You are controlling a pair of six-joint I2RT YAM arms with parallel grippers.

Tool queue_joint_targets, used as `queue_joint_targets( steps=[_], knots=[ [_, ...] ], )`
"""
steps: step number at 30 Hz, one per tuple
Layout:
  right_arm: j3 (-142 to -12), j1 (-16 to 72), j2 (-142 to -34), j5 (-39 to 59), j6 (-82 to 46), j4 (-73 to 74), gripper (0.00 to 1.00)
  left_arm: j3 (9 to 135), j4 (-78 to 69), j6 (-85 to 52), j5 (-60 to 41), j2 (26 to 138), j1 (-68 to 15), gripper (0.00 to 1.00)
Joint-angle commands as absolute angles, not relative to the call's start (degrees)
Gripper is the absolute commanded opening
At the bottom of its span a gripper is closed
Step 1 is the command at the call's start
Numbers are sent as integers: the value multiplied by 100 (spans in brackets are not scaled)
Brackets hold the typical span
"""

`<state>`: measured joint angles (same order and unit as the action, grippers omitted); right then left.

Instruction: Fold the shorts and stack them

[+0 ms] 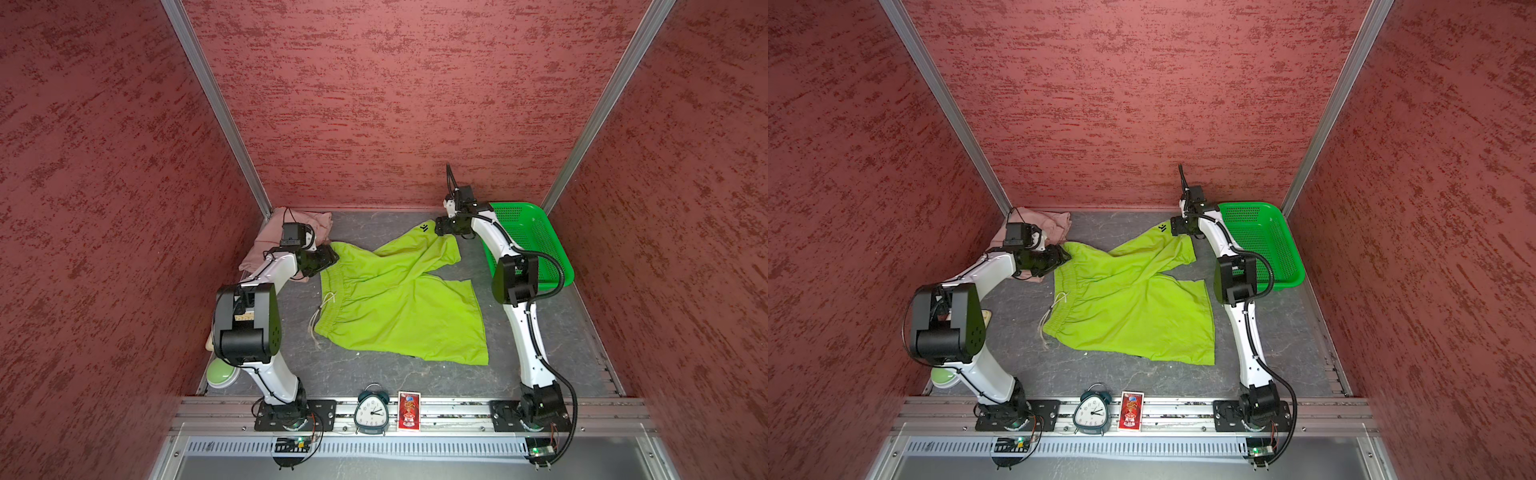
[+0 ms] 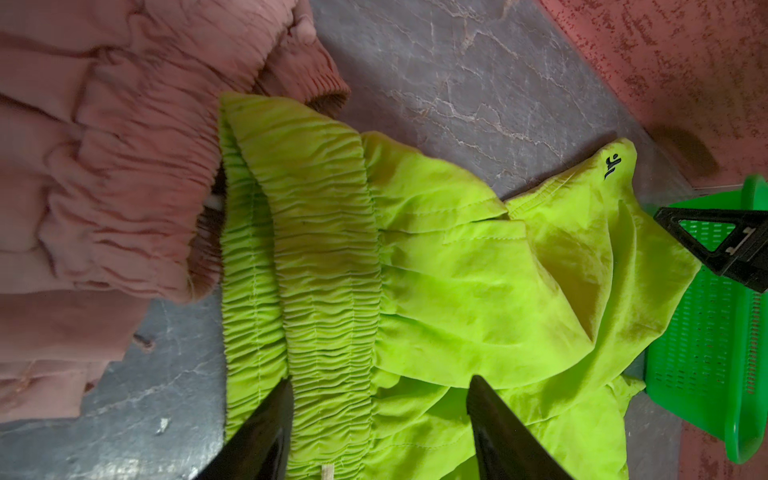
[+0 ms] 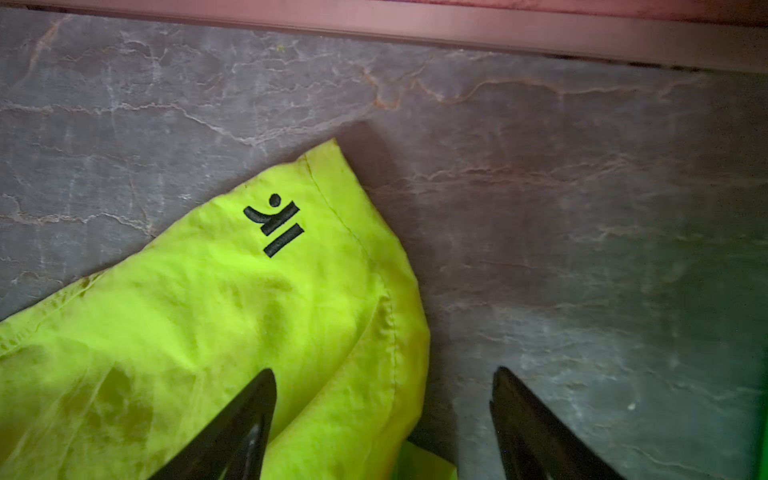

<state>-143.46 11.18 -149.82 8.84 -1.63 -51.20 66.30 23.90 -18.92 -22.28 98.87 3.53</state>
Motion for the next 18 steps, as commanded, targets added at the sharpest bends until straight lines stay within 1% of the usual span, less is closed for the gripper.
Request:
queue_joint_targets(
  steps=[1,9,15,18],
  knots=[
    [-14380,1134,-15039,966,21,-4756,83,6552,2210,-1894,-2281,9835,333,71],
    [-14383,1138,-15399,790,-24,-4280,81,6586,2180,-1873,-2320,9940,281,71],
    [-14383,1134,-15553,926,-170,-3984,72,6592,2185,-1872,-2333,10010,281,71],
    [-14379,1134,-15625,1044,-265,-3832,62,6609,2168,-1868,-2340,10058,272,71]
  ],
)
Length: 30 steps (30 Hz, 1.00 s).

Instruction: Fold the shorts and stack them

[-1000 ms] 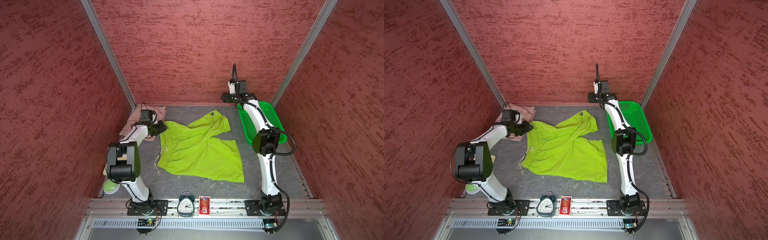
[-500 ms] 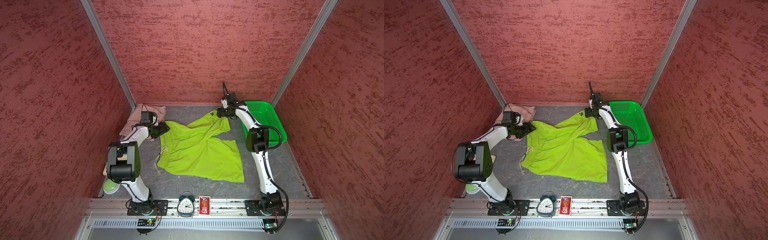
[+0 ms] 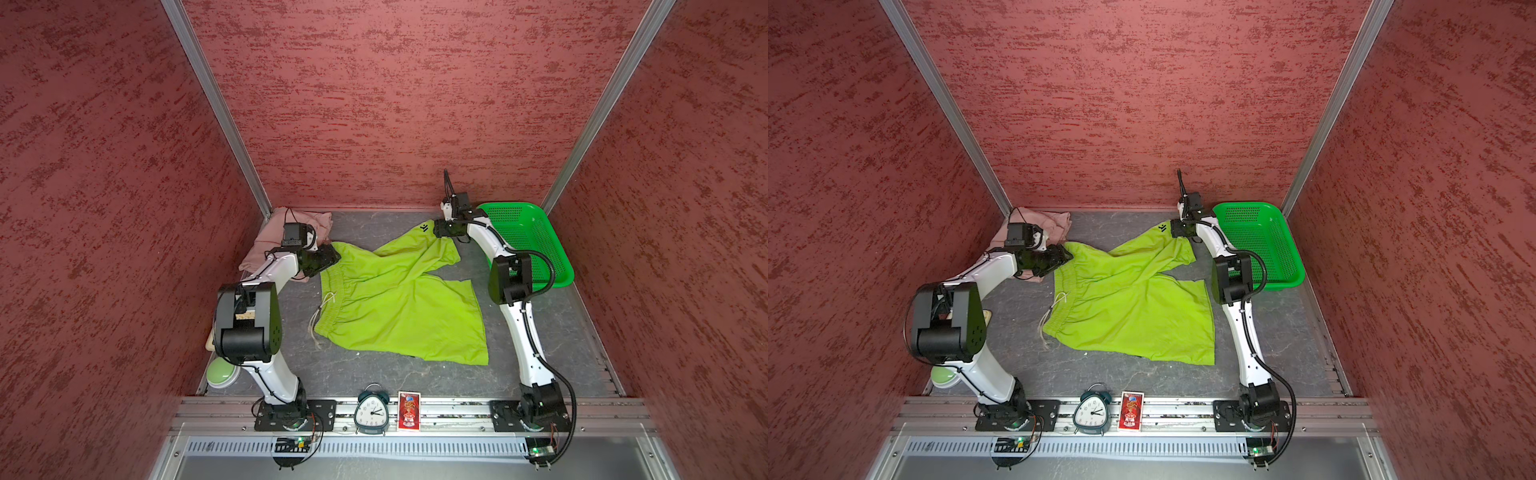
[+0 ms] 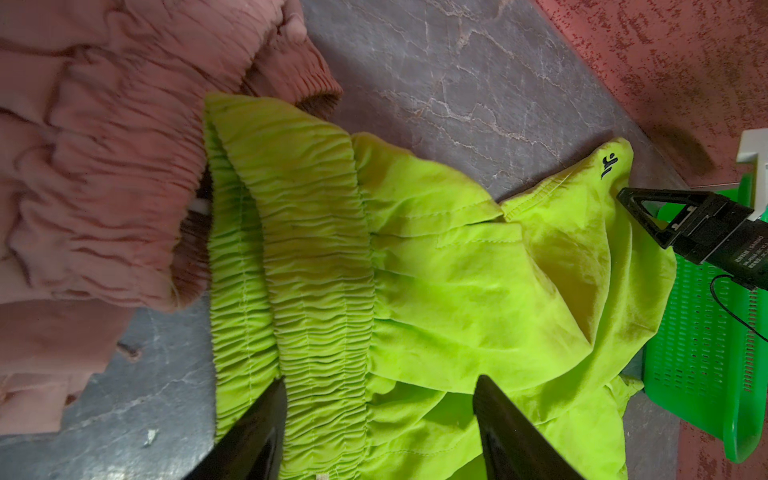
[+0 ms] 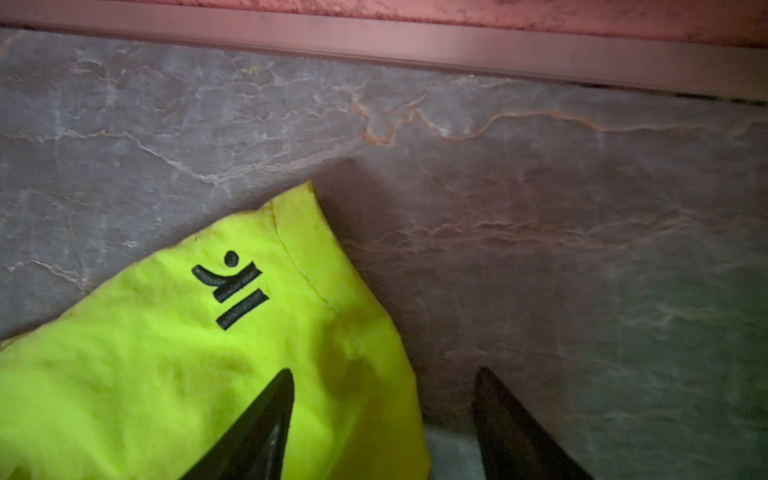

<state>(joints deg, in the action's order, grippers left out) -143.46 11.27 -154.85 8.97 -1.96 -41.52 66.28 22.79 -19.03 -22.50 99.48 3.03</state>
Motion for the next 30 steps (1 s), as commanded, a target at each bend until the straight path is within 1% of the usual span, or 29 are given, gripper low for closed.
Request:
queue_joint_targets(
  steps=[1,2,6,7,8,10,12,14,16,17,22,28,29,30],
  knots=[
    [-14379,1134,-15651,1123,-322,-3758,56,6614,2162,-1864,-2347,10085,274,71],
    [-14379,1134,-15681,1230,-363,-3693,49,6625,2162,-1864,-2346,10105,272,71],
    [-14395,1134,-15713,1668,-556,-3366,14,6628,2095,-1881,-2397,10201,277,68],
    [-14417,1134,-15686,1727,-600,-3298,6,6638,2092,-1876,-2408,10229,268,65],
    [-14435,1134,-15657,1763,-640,-3245,0,6648,2093,-1872,-2417,10252,265,62],
    [-14434,1134,-15516,1802,-701,-3122,0,6656,2077,-1847,-2425,10296,275,51],
    [-14447,1125,-15343,1808,-707,-3028,0,6671,2074,-1837,-2442,10318,281,43],
    [-14438,1118,-15139,1804,-696,-2927,0,6678,2050,-1844,-2507,10327,312,30],
    [-14439,1107,-14917,1801,-675,-2826,0,6689,2026,-1837,-2539,10312,347,8],
    [-14440,1102,-14835,1802,-668,-2782,0,6699,2030,-1833,-2535,10303,365,0],
    [-14440,1050,-14426,1738,-662,-2678,0,6727,2083,-1766,-2515,10099,402,0],
    [-14332,960,-14099,1300,-458,-3157,0,6598,2152,-1714,-2410,9776,538,0],
    [-14347,945,-14102,1367,-368,-3289,3,6584,2146,-1714,-2407,9757,557,0],
    [-14372,943,-14127,1449,-276,-3469,30,6576,2149,-1705,-2425,9752,569,0]
  ],
)
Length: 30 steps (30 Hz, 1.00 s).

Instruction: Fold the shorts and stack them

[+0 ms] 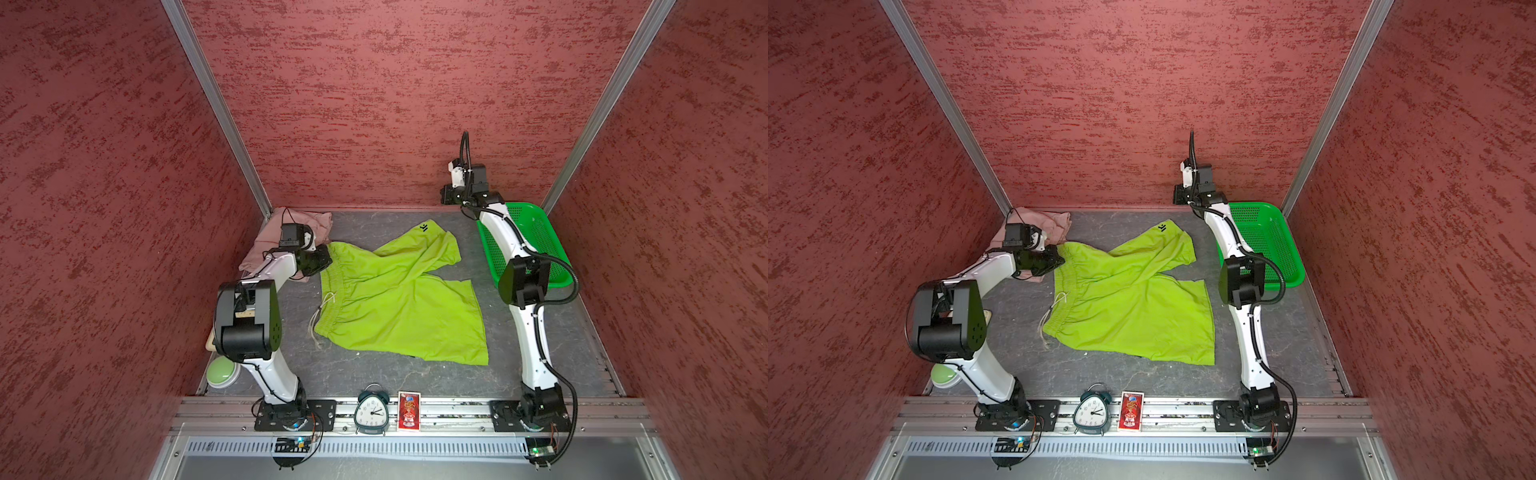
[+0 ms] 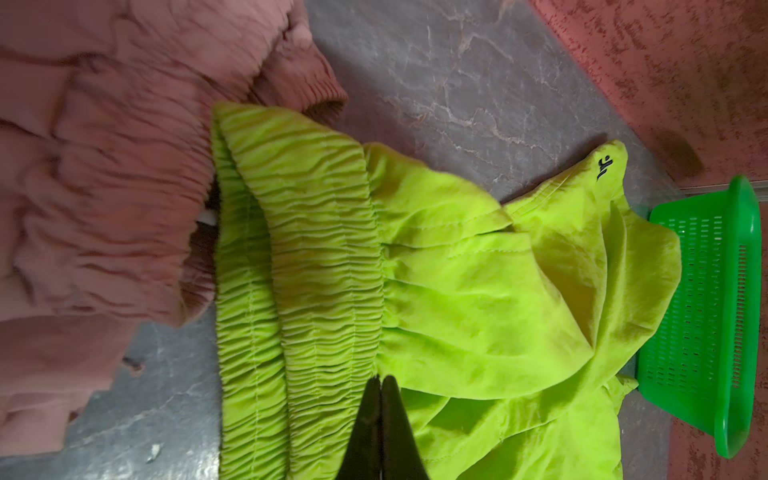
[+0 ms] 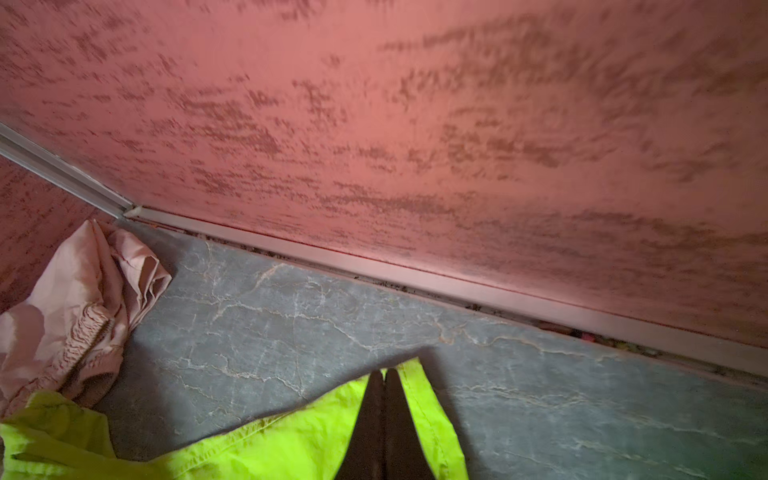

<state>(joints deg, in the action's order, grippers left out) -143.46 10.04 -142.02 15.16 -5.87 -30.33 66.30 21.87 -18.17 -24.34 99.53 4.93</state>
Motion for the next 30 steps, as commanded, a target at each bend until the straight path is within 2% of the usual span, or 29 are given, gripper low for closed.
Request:
queue_joint_targets(
  steps=[1,3,5,7,8,9,14,23,28,30],
  knots=[
    [-14371,943,-14152,1582,-129,-3618,47,6588,2147,-1692,-2449,9760,571,0],
    [-14308,947,-14242,1921,126,-3786,61,6575,2116,-1678,-2512,9782,571,0],
    [-14178,957,-14364,2036,199,-3735,69,6548,2017,-1709,-2566,9791,571,16],
    [-14069,991,-14523,1950,210,-3591,75,6505,1900,-1772,-2664,9799,566,27],
    [-14060,1018,-14606,1839,219,-3540,76,6483,1861,-1798,-2703,9800,563,38],
    [-14078,1036,-14698,1754,228,-3467,76,6469,1842,-1815,-2736,9800,563,45],
    [-14263,1105,-15137,1541,191,-3183,80,6421,1834,-1829,-2741,9809,544,72],
    [-14477,1132,-15694,1301,242,-3079,80,6424,1784,-1837,-2732,9944,502,73],
    [-14631,1182,-15829,1222,247,-3036,72,6458,1705,-1851,-2753,10057,492,71],
    [-14657,1195,-15829,1295,188,-2940,63,6532,1720,-1837,-2793,10128,482,70]
  ],
)
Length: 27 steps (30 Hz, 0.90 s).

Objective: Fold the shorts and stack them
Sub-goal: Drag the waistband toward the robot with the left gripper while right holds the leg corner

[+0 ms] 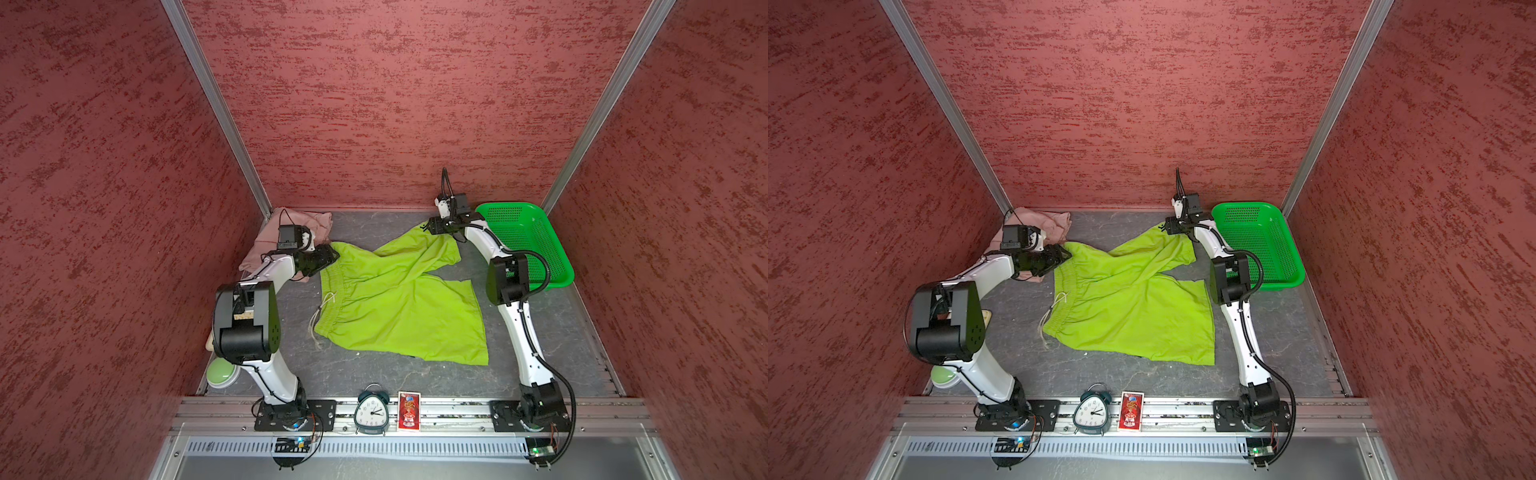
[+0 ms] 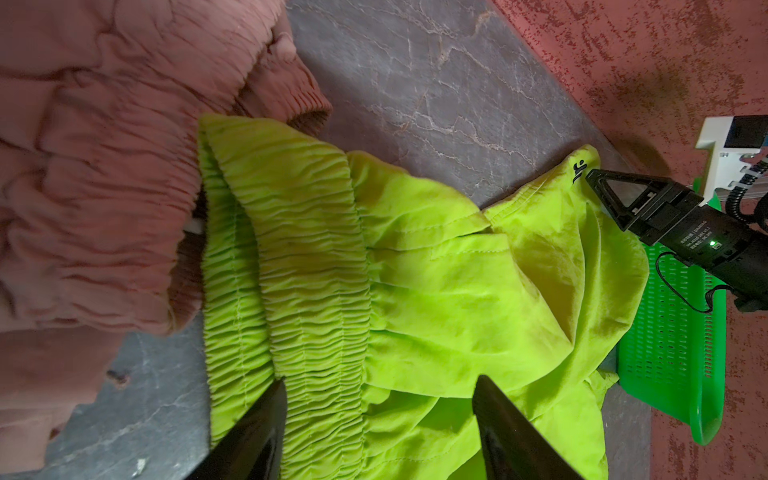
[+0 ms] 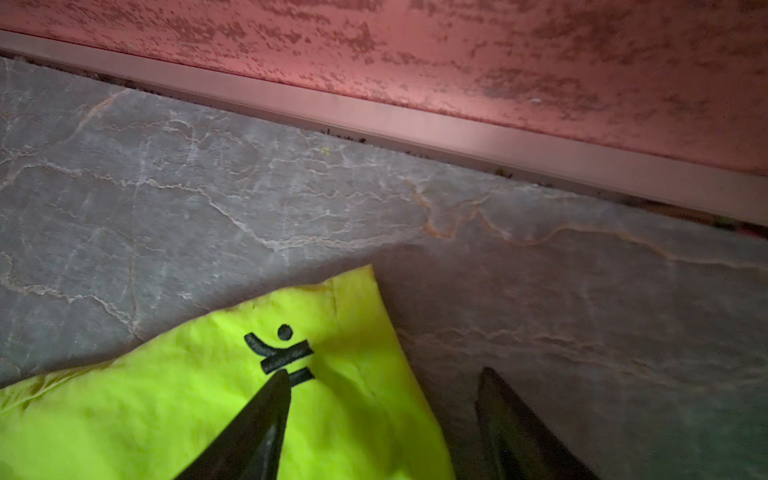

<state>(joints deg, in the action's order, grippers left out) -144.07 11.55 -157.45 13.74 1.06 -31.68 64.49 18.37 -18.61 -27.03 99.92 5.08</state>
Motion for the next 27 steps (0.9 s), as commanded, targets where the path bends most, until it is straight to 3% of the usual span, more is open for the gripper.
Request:
queue_joint_targets(
  steps=[1,5,7,10,11,13,14,27],
  knots=[
    [-14668,1195,-15830,1404,136,-2899,56,6552,1731,-1837,-2802,10163,477,70],
    [-14673,1195,-15886,2030,-253,-2707,18,6590,1689,-1839,-2797,10219,449,70],
    [-14685,1197,-15910,2356,-482,-2576,2,6602,1670,-1837,-2826,10252,448,63],
    [-14711,1195,-15870,2683,-772,-2397,0,6625,1678,-1820,-2872,10307,448,48],
    [-14728,1196,-15823,2691,-822,-2374,0,6628,1686,-1813,-2867,10316,456,38],
    [-14737,1196,-15636,2483,-818,-2441,0,6641,1705,-1812,-2850,10311,465,5],
    [-14731,1198,-15515,2326,-764,-2500,0,6633,1705,-1802,-2841,10293,470,0],
    [-14660,1171,-13856,1284,-631,-2874,0,6590,1824,-1665,-2690,9659,595,0]
  ],
)
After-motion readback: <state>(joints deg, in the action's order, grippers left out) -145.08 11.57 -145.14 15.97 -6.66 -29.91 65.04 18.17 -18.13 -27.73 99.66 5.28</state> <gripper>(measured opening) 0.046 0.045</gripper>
